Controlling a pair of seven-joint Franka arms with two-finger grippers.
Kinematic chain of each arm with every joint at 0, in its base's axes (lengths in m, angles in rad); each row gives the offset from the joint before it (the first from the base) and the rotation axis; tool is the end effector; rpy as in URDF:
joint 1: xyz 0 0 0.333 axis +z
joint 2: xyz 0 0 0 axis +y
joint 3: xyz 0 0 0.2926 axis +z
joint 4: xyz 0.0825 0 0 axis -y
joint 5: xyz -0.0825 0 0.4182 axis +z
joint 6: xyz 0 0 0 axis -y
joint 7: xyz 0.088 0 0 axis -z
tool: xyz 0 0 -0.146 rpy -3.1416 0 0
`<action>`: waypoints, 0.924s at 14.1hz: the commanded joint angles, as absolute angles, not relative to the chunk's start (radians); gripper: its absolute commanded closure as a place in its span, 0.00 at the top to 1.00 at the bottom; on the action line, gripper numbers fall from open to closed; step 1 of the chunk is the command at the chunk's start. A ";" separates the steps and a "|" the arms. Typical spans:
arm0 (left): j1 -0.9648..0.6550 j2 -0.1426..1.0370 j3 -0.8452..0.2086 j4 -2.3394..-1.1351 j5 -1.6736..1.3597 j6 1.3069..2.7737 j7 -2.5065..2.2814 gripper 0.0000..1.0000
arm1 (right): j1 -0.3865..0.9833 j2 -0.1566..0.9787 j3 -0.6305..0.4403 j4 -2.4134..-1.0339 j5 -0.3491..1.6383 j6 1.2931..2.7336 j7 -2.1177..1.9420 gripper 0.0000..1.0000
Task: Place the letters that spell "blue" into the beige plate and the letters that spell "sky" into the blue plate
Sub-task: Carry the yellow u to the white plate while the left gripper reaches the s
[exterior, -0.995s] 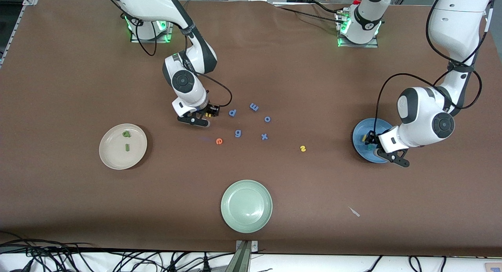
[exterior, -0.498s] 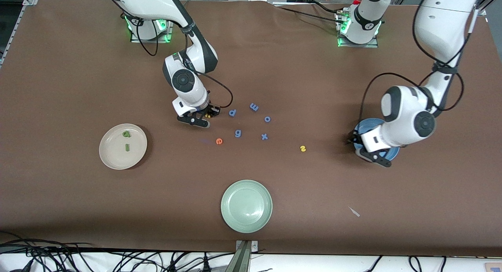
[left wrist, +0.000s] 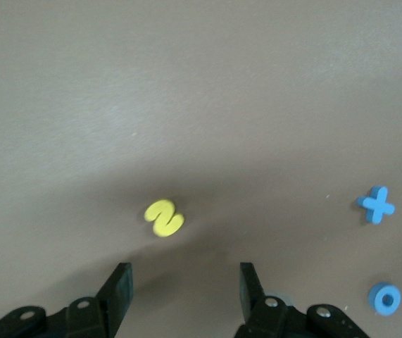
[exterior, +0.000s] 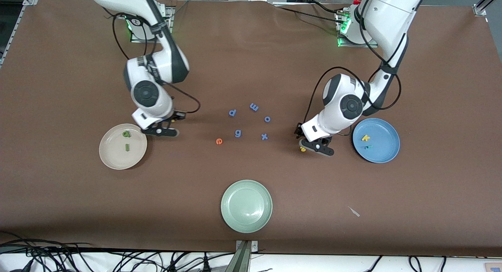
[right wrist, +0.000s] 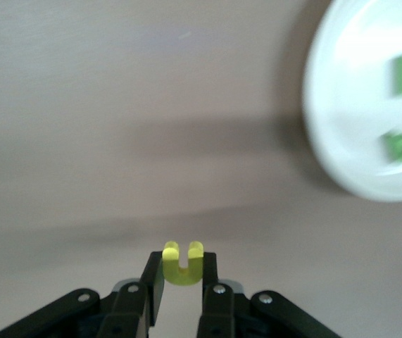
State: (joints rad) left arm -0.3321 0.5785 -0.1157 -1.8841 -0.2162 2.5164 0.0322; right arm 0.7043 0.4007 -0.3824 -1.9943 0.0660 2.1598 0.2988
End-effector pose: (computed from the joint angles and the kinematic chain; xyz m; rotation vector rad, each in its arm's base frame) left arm 0.5865 -0.2864 0.1210 2.9108 -0.4209 0.0175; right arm 0.5614 0.1848 0.1734 2.9765 -0.0102 -0.2458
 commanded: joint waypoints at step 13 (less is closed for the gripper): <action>-0.351 0.689 -0.091 -1.804 -0.242 2.599 0.025 0.53 | 0.568 0.560 -0.434 -1.833 0.096 2.220 -0.063 1.00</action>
State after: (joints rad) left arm -0.3339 0.6701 -0.0998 -1.8323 -0.2162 2.5932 0.0221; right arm 0.5578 0.5485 -0.4567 -1.8718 0.0711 2.2378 -0.0587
